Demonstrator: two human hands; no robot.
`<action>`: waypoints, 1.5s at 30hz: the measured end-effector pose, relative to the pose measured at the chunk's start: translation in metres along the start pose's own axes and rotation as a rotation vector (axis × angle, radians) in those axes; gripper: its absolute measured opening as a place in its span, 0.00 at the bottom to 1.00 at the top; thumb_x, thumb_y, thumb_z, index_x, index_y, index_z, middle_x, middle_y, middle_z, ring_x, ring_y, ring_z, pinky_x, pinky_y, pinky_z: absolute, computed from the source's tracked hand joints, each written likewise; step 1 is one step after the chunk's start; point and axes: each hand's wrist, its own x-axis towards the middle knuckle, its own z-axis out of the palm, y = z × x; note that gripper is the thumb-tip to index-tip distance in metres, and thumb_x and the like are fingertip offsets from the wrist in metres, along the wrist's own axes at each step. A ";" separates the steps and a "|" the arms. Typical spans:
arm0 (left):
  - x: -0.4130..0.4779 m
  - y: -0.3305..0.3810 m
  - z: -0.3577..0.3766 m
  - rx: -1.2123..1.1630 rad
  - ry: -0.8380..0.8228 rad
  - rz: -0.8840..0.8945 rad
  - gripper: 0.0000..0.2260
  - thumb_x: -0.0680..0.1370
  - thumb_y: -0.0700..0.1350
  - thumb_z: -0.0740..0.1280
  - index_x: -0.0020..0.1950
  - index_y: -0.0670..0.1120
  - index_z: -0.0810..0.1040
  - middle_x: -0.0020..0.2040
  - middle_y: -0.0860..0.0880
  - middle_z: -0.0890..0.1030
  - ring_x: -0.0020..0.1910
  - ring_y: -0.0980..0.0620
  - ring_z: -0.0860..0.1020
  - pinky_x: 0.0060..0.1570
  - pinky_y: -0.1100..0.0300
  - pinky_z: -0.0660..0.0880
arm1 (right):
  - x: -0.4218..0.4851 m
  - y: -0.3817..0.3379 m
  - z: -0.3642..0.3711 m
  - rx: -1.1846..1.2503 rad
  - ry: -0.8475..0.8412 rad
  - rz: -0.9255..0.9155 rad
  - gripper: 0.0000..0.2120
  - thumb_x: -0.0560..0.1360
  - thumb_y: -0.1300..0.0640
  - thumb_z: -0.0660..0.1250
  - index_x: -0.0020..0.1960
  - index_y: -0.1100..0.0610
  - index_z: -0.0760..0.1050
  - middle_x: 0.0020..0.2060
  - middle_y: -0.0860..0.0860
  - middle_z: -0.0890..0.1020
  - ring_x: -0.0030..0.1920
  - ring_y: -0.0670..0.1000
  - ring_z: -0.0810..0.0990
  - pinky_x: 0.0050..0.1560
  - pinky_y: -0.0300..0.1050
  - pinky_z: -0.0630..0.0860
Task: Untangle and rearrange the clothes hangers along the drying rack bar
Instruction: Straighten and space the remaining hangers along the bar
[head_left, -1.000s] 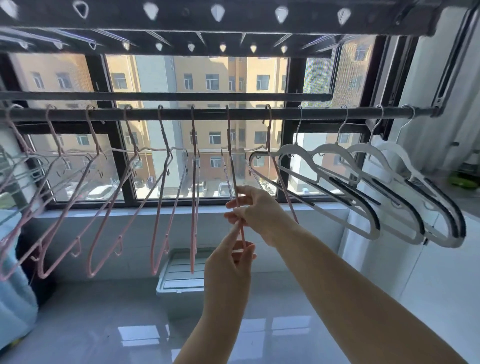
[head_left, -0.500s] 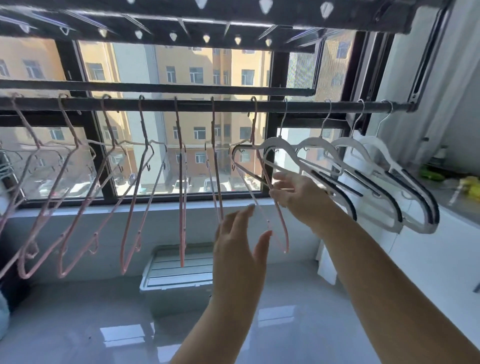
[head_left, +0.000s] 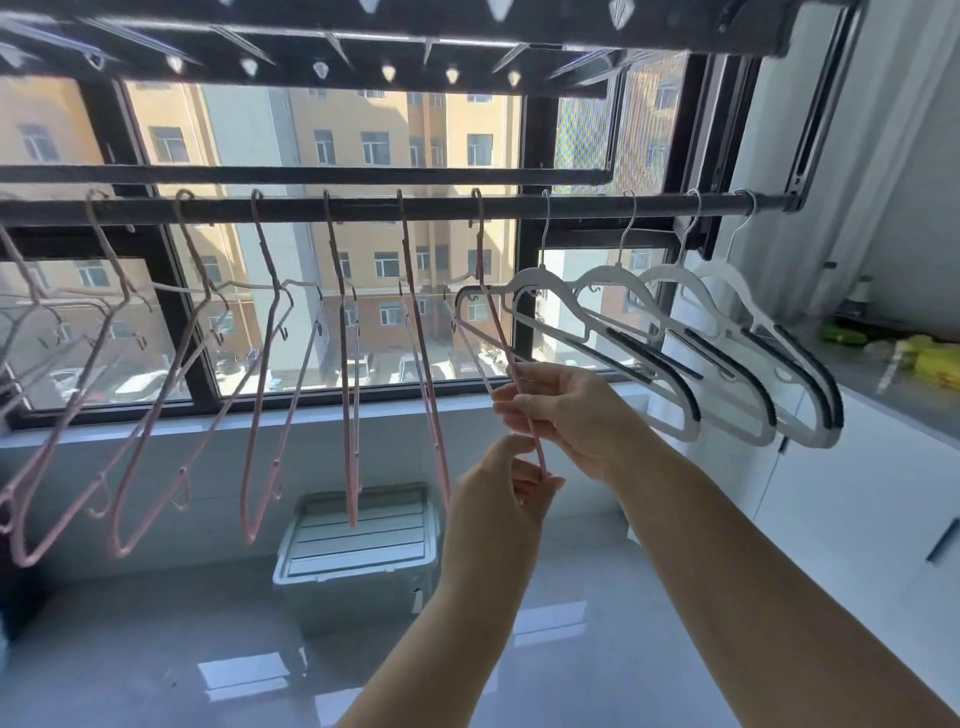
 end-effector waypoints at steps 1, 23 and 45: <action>0.000 0.000 -0.001 0.001 0.004 0.004 0.13 0.70 0.44 0.72 0.53 0.50 0.76 0.33 0.64 0.75 0.35 0.67 0.77 0.43 0.73 0.75 | 0.000 0.000 0.001 0.002 -0.001 0.001 0.16 0.74 0.73 0.60 0.60 0.64 0.71 0.44 0.57 0.81 0.43 0.51 0.82 0.44 0.40 0.81; -0.009 -0.005 -0.006 0.009 0.048 -0.019 0.22 0.68 0.47 0.73 0.59 0.51 0.69 0.42 0.61 0.75 0.40 0.65 0.74 0.41 0.72 0.72 | -0.023 -0.015 -0.003 -0.787 0.182 -0.342 0.17 0.76 0.57 0.64 0.64 0.59 0.71 0.50 0.46 0.76 0.50 0.45 0.75 0.48 0.31 0.71; 0.010 0.041 0.067 -0.098 -0.236 0.076 0.11 0.74 0.39 0.65 0.56 0.46 0.76 0.51 0.49 0.82 0.50 0.54 0.80 0.46 0.72 0.73 | -0.022 -0.001 -0.053 -0.684 0.456 -0.219 0.08 0.80 0.57 0.55 0.43 0.53 0.70 0.31 0.50 0.73 0.44 0.59 0.81 0.45 0.50 0.76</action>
